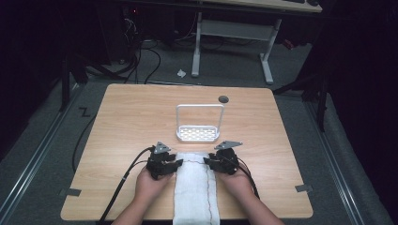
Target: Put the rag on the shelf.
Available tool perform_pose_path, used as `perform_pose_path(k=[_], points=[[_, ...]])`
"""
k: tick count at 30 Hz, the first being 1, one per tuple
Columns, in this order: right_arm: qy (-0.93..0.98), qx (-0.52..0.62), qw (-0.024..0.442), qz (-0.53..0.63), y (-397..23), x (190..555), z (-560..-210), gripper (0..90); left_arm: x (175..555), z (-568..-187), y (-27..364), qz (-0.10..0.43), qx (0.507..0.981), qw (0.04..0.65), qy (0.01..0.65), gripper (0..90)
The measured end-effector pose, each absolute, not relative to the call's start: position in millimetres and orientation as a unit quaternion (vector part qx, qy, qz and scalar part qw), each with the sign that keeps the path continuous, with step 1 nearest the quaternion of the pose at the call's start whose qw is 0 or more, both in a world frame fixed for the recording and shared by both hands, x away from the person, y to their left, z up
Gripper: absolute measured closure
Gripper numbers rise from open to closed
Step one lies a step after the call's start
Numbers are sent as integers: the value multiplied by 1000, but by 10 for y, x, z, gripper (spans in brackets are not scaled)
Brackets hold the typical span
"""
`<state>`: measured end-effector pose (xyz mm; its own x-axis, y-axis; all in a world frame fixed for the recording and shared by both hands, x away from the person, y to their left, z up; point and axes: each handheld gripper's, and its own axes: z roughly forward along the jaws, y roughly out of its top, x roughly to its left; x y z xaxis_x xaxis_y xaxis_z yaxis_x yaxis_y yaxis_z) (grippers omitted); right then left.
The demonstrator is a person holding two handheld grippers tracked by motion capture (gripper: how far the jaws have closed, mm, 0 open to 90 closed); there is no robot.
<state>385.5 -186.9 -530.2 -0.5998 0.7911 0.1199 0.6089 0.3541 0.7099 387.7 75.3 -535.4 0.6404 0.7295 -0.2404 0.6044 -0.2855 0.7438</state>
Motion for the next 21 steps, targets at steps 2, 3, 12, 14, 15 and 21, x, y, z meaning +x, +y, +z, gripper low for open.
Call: perform_pose_path(k=[2,3,12,14,15,21], points=[[814,425,126,374,-1857,3831,-5313,729,3877,-5355,751,60,797,430,421,633],[814,425,125,376,-1852,3813,-5318,762,3877,-5356,751,58,797,430,420,645],[816,415,117,385,-1861,3807,-5332,825,3900,-5377,769,48,792,435,425,781],[816,415,119,385,-1856,3798,-5331,828,3876,-5376,755,55,794,437,420,832],[814,417,117,386,-1860,3798,-5330,830,3868,-5376,748,58,793,437,419,845],[812,421,111,389,-1880,3782,-5320,837,3849,-5357,753,59,788,448,419,859]])
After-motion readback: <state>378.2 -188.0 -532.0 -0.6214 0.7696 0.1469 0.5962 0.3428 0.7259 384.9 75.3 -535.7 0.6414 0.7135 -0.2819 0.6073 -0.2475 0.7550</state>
